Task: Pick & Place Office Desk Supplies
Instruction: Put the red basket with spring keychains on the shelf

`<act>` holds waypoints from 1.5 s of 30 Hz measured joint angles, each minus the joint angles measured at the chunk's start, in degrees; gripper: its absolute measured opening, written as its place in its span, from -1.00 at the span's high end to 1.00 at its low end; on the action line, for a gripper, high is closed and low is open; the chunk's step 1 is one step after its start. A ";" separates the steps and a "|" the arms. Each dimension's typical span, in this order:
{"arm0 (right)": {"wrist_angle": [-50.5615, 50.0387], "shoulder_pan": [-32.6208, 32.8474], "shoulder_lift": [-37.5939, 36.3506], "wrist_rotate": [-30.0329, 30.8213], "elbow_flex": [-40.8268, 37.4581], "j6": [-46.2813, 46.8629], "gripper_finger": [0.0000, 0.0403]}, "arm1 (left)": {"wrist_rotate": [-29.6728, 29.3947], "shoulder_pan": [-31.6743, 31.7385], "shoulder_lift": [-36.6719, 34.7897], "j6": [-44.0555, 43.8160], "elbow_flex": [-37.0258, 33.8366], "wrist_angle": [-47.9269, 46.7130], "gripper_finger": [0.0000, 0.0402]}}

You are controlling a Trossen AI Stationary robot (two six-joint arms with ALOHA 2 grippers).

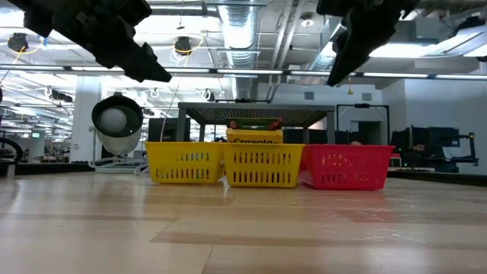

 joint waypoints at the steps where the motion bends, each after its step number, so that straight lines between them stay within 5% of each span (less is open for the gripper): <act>1: -0.43 0.35 0.92 0.01 0.29 0.85 -0.02 | 0.00 0.34 0.00 0.08 0.00 -0.03 0.23; 9: -4.69 3.66 7.77 0.01 0.29 6.88 -0.22 | -0.04 2.61 0.00 0.33 0.00 -0.05 0.02; 26: -6.07 7.74 19.13 4.65 0.26 10.85 -0.13 | -0.18 2.84 0.00 -0.97 0.00 -0.07 0.06; 45: -10.32 7.68 19.92 4.79 0.22 12.53 0.08 | 3.32 2.71 0.00 -4.71 0.00 -0.44 0.07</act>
